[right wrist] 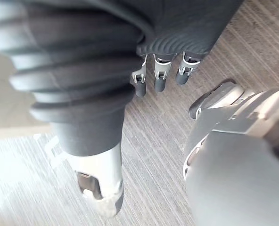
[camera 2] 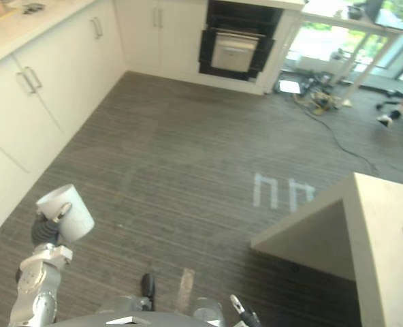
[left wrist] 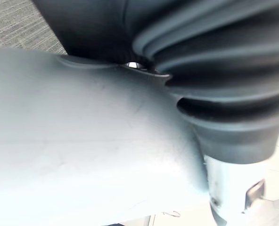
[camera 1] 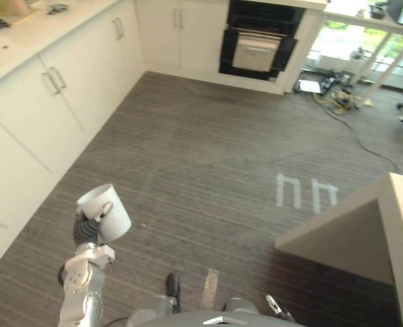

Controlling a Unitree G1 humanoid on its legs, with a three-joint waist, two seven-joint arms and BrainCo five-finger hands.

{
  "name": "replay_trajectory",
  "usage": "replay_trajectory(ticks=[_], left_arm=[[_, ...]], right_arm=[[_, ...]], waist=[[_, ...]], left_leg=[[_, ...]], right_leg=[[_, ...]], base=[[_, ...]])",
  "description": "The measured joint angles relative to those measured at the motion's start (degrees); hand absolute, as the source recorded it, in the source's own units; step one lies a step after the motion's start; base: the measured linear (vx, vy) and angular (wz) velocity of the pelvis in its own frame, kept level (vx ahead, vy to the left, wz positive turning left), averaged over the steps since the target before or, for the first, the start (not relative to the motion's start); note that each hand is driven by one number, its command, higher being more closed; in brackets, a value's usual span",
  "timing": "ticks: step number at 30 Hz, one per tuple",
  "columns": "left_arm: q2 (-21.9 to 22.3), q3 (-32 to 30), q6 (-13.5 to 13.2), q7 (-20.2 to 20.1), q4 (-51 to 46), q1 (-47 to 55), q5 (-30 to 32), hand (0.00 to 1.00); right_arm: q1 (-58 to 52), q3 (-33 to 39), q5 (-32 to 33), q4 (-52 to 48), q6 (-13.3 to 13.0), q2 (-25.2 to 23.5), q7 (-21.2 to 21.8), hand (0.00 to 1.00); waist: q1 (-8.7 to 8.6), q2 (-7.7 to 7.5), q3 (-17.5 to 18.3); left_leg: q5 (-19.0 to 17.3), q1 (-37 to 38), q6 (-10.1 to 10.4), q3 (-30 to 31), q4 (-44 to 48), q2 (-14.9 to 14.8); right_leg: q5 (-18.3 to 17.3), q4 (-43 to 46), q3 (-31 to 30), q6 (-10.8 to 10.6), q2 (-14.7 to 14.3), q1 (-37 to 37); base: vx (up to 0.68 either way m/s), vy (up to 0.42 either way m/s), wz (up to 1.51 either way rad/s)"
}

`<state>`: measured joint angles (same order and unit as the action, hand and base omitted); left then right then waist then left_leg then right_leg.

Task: Walk over to the sink, pick up the cup, carry it to the dishwasher, place the cup inside the dishwasher, then close the dishwasher door

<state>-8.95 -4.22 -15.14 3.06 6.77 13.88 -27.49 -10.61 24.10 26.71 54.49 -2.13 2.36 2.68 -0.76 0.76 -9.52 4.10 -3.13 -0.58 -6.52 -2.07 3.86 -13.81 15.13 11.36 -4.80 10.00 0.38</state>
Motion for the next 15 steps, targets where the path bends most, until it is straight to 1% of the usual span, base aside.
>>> replay_trajectory(ticks=[1, 2, 3, 5, 6, 7, 9, 11, 12, 14, 15], left_arm=[[0.1, 0.3, -0.3, -0.7, -0.8, 0.4, -0.1, 1.0], [0.6, 0.9, -0.9, -2.0, -2.4, 1.0, -0.6, 1.0], [1.4, 1.2, -1.2, -3.3, -3.8, 1.3, -1.1, 1.0], [2.1, 2.2, -1.3, -4.8, -4.6, 2.0, -1.7, 1.0], [2.2, 2.8, -1.3, -5.3, -4.6, 2.0, -1.7, 1.0], [2.2, 3.5, -1.3, -6.1, -4.9, 1.8, -1.7, 1.0], [2.2, 5.3, -1.3, -6.8, -5.1, 0.6, -1.3, 1.0], [2.0, 6.4, -1.3, -7.2, -5.1, -0.3, 0.6, 1.0], [2.0, 6.9, -1.3, -7.6, -5.1, -0.8, 1.3, 1.0], [1.7, 7.1, -1.6, -8.5, -5.1, -1.9, 1.9, 1.0], [1.1, 7.1, -2.2, -8.6, -5.1, -2.4, 2.4, 1.0]], right_arm=[[0.5, -0.6, 0.0, 0.1, 0.1, 0.3, -0.4, 0.0], [1.5, -0.9, 0.0, 0.2, 0.1, 0.9, -0.8, 0.0], [3.1, -0.9, 1.0, 0.6, 0.4, 2.0, -1.0, 0.0], [5.1, -0.9, 4.1, 0.8, 1.4, 3.9, -1.0, 0.0], [6.0, -0.9, 5.6, 0.8, 2.0, 4.4, -0.9, 0.0], [6.9, -0.9, 6.8, 0.9, 2.5, 4.9, -0.7, 0.0], [7.5, -0.9, 6.6, 1.1, 2.7, 5.1, -0.2, 0.0], [8.1, -0.9, 6.4, 1.8, 3.2, 5.1, 2.5, 0.0], [8.3, -0.9, 6.7, 2.8, 3.6, 5.0, 5.2, 0.0], [8.1, -0.9, 7.8, 3.6, 4.2, 4.5, 7.7, 0.0], [8.1, -0.9, 9.3, 4.8, 4.1, 4.2, 9.2, 0.0]], waist=[[0.1, -0.14, 0.1], [0.22, -0.19, 0.5], [0.85, 0.8, 0.1], [1.55, 2.11, 0.0], [1.65, 2.58, 0.2], [1.47, 2.71, 0.3], [1.17, 2.57, 0.3], [0.94, 2.43, 0.4], [0.73, 1.78, 0.3], [0.67, 0.85, 0.1], [0.59, 0.37, 0.1]], left_leg=[[0.9, 0.4, -0.1, 0.0, -1.0, 0.3], [2.3, 0.9, -0.1, 0.1, -2.9, 0.6], [2.7, 0.8, 0.0, 0.0, -2.9, 0.3], [3.7, 0.9, -0.1, -1.1, -2.9, -0.7], [3.8, 1.1, 0.1, -1.7, -2.9, -1.0], [4.3, 1.5, 0.3, -2.1, -2.9, -1.3], [4.5, 1.8, 0.1, -2.4, -2.9, -1.5], [4.8, 2.1, -0.4, -3.1, -2.9, -1.7], [4.7, 2.4, -0.5, -3.3, -2.9, -1.7], [4.4, 2.9, -0.5, -4.1, -2.9, -1.9], [4.1, 3.6, -0.4, -4.6, -2.9, -2.0]], right_leg=[[1.1, -0.4, -0.2, -0.3, -0.1, -0.2], [2.4, -0.7, -0.3, -1.2, -0.1, -0.2], [2.9, -1.4, 0.0, -1.1, -0.4, 0.2], [4.5, -4.3, 0.1, -1.2, -1.4, 1.5], [5.5, -5.6, 0.0, -1.2, -1.8, 2.2], [6.7, -6.9, -0.1, -1.3, -2.1, 2.9], [7.4, -8.5, -0.1, -0.9, -2.4, 3.8], [7.9, -8.9, -0.5, -1.2, -2.5, 4.1], [8.0, -9.7, -0.9, -1.1, -2.7, 4.6], [8.3, -10.4, -1.4, -0.9, -2.9, 5.5], [8.3, -10.9, -1.7, -0.9, -3.0, 6.0]], base=[[0.02, -0.061, 0.62], [0.01, -0.059, 0.48], [0.02, -0.07, 0.34], [0.04, -0.051, -0.07], [0.08, -0.052, -0.24], [0.06, -0.036, -0.2], [0.09, -0.041, -0.12], [0.12, -0.051, -0.15], [0.11, -0.048, -0.16], [0.11, -0.045, -0.19], [0.1, -0.054, -0.23]])
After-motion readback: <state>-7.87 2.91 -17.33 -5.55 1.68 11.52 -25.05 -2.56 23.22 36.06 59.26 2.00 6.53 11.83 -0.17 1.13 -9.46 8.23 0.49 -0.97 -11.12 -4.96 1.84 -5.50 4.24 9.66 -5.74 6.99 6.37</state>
